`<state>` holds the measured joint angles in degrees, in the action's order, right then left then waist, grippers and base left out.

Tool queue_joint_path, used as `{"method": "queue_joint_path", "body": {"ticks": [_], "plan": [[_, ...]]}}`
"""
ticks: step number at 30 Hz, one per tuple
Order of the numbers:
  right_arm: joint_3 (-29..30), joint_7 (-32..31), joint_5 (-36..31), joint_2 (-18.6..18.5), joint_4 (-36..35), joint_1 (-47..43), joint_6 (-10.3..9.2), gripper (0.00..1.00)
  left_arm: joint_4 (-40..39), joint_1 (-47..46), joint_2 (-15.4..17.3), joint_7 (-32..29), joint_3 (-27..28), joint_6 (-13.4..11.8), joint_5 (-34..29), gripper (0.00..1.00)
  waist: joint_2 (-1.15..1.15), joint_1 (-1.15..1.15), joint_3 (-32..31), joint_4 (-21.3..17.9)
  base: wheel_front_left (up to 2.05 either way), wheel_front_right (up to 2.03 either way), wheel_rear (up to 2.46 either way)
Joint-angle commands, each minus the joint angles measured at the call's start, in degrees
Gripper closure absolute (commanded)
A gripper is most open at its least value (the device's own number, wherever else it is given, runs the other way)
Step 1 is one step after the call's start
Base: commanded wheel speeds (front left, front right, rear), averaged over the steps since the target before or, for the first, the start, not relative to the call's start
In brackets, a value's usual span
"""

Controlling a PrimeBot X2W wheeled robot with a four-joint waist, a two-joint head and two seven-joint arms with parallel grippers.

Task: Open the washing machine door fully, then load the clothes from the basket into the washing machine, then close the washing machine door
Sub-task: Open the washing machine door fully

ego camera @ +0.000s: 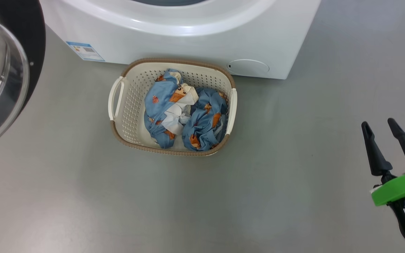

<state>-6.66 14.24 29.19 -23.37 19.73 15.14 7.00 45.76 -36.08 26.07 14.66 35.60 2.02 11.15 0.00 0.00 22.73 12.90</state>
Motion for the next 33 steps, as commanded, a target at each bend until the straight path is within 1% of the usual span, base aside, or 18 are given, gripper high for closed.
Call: {"method": "queue_joint_path", "body": {"ticks": [1,8,12,21,27,32,33], "plan": [[-1.3,0.8,-0.6,-1.0,-1.3,0.8,0.48,0.0,-0.4,-1.2,4.9,0.3,1.3,0.2,-1.0,1.0,0.0,0.0,0.4,-0.1,0.0,0.0,0.0],[-1.6,0.8,-0.7,-1.0,-1.2,1.5,0.48,0.0,1.3,-2.8,5.3,0.3,2.1,0.7,-2.2,1.0,0.0,0.0,0.6,-0.2,0.0,0.0,0.0],[-1.8,0.8,-0.7,-0.7,-1.1,1.5,0.48,0.0,1.0,-2.7,4.2,0.3,2.6,1.2,-2.7,1.0,0.0,0.0,-0.1,-0.1,0.0,0.0,0.0],[-1.8,0.8,-0.4,0.4,-0.4,-0.1,0.48,0.0,-1.6,0.4,0.7,0.3,3.2,3.2,-3.3,1.0,0.0,0.0,-4.1,0.7,0.0,0.0,0.0],[-1.9,0.8,-0.1,1.5,0.0,-1.9,0.48,0.0,-5.6,4.7,-2.5,0.3,3.5,4.3,-3.8,1.0,0.0,0.0,-7.9,1.3,0.0,0.0,0.0],[-1.9,0.8,0.1,2.0,0.2,-2.9,0.48,0.0,-9.0,8.1,-4.4,0.3,3.0,5.0,-3.9,1.0,0.0,0.0,-9.7,1.4,0.0,0.0,0.0],[-1.9,0.8,0.1,2.1,0.2,-3.1,0.48,0.0,-10.0,9.1,-5.0,0.3,2.8,5.1,-3.8,0.95,0.0,0.0,-10.0,1.4,0.0,0.0,0.0]]}}
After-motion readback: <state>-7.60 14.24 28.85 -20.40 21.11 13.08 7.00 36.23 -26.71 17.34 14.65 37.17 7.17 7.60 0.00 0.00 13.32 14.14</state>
